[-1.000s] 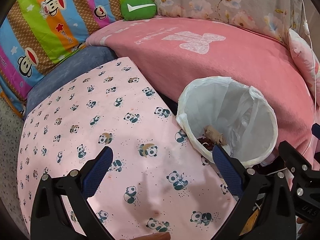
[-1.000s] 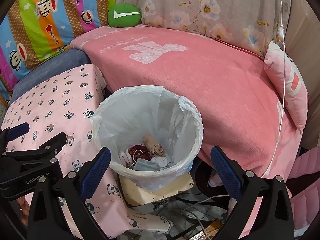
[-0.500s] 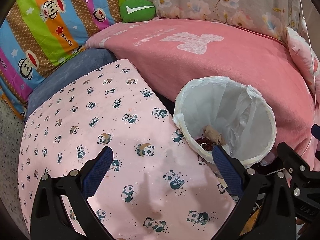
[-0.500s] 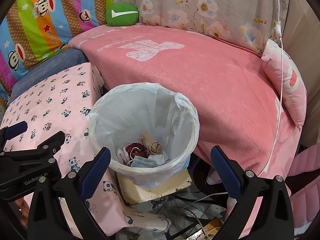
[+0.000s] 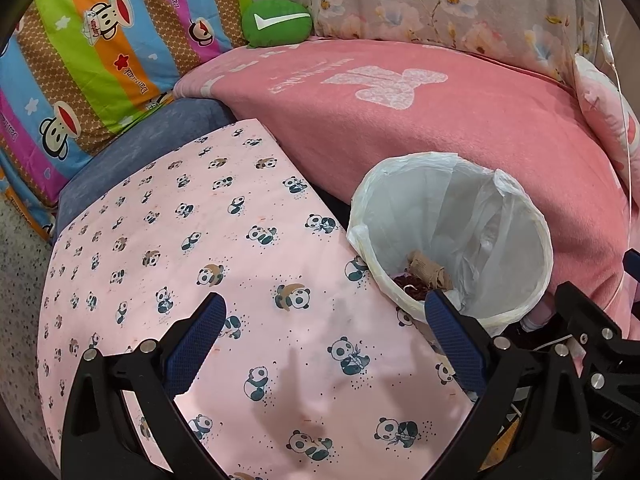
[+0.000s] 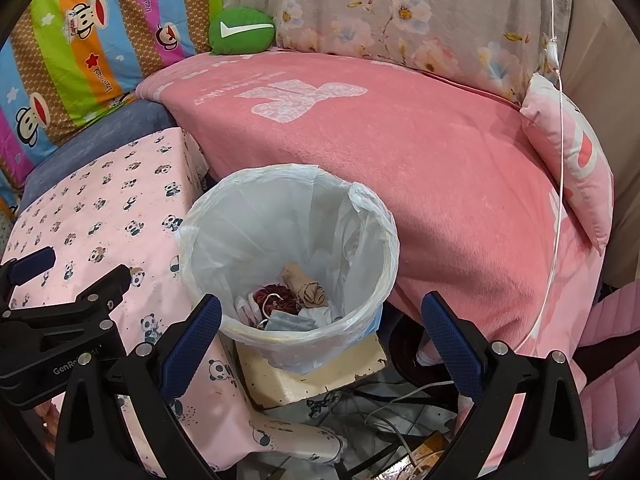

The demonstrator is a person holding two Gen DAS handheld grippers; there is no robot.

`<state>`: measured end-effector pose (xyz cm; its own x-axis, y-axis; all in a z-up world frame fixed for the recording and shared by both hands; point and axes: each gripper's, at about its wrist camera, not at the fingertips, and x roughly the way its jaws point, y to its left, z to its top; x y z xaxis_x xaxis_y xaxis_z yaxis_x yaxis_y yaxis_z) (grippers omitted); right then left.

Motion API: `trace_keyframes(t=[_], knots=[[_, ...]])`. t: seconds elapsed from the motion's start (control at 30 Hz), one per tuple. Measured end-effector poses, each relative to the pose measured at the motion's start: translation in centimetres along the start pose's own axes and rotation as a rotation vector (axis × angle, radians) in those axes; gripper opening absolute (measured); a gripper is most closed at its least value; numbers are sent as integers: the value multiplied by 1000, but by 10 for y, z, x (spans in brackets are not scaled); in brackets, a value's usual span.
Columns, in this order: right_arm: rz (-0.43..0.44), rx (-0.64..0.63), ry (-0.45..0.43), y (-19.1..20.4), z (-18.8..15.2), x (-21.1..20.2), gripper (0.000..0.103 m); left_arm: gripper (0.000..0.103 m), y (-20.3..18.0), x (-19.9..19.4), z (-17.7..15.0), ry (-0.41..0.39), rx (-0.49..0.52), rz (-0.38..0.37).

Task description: Collect trash

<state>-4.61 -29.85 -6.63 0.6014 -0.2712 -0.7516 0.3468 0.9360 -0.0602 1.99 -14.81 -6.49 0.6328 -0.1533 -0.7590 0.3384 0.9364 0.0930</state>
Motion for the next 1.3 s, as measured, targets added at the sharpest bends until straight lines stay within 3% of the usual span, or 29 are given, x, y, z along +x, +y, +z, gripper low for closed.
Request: trace_keyframes(t=[1.3], knots=[[18, 47, -70, 8, -18, -40, 99, 95, 8, -33, -16, -66, 9, 13]])
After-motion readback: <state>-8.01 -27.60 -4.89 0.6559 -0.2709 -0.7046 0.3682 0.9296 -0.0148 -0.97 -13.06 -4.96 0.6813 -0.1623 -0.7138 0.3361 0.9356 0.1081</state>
